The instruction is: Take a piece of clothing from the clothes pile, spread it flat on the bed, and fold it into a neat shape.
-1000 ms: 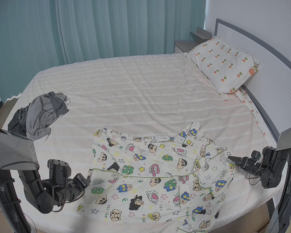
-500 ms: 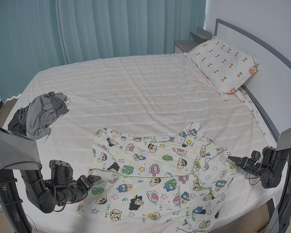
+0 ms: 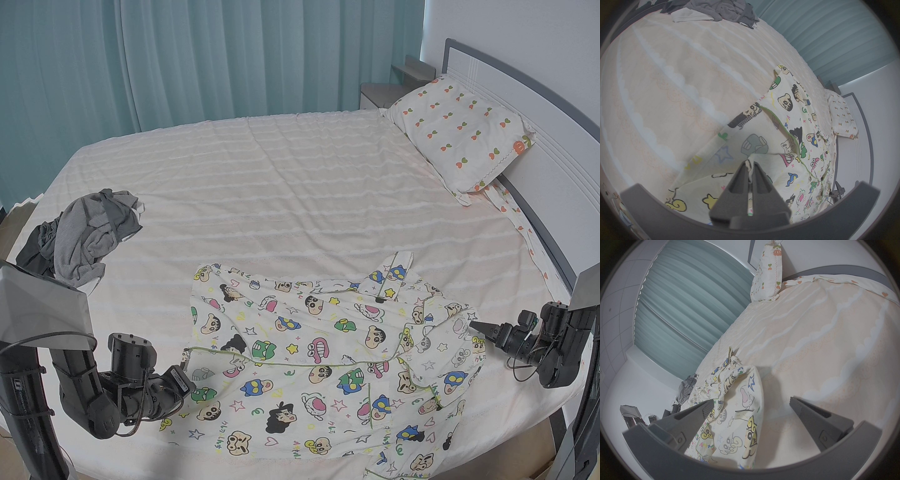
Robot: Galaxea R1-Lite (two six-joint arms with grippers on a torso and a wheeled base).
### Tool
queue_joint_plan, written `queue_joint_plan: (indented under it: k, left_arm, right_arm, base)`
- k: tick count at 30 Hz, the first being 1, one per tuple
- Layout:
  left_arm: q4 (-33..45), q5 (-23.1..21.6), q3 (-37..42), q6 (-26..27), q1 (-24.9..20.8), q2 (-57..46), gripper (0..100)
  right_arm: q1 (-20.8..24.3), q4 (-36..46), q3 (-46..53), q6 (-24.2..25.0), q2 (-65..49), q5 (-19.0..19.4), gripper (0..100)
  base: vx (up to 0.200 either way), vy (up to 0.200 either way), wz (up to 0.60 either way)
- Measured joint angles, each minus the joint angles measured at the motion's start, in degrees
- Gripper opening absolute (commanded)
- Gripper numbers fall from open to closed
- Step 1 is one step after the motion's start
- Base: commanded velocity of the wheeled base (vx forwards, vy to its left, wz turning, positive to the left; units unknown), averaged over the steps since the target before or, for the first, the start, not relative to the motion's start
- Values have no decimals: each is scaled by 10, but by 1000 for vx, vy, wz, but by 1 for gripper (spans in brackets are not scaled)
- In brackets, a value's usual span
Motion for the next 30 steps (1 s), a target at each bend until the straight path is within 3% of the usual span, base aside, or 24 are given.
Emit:
queue_joint_plan:
  k: [8, 15, 22, 30]
  left_arm:
    - [-43, 37, 2, 0, 3, -10, 0]
    - [-128, 44, 5, 1, 9, 0, 0]
    - [-150, 67, 6, 38, 35, 29, 0]
    - [-203, 70, 2, 40, 43, 60, 0]
  right_arm:
    - [0, 0, 0, 0, 0, 0, 100]
    - [0, 0, -1, 0, 0, 0, 100]
    - [0, 0, -2, 0, 0, 0, 100]
    - [0, 0, -1, 0, 1, 0, 100]
  base:
    - [0, 0, 0]
    - [0, 0, 0]
    - [0, 0, 0]
    - [0, 0, 0]
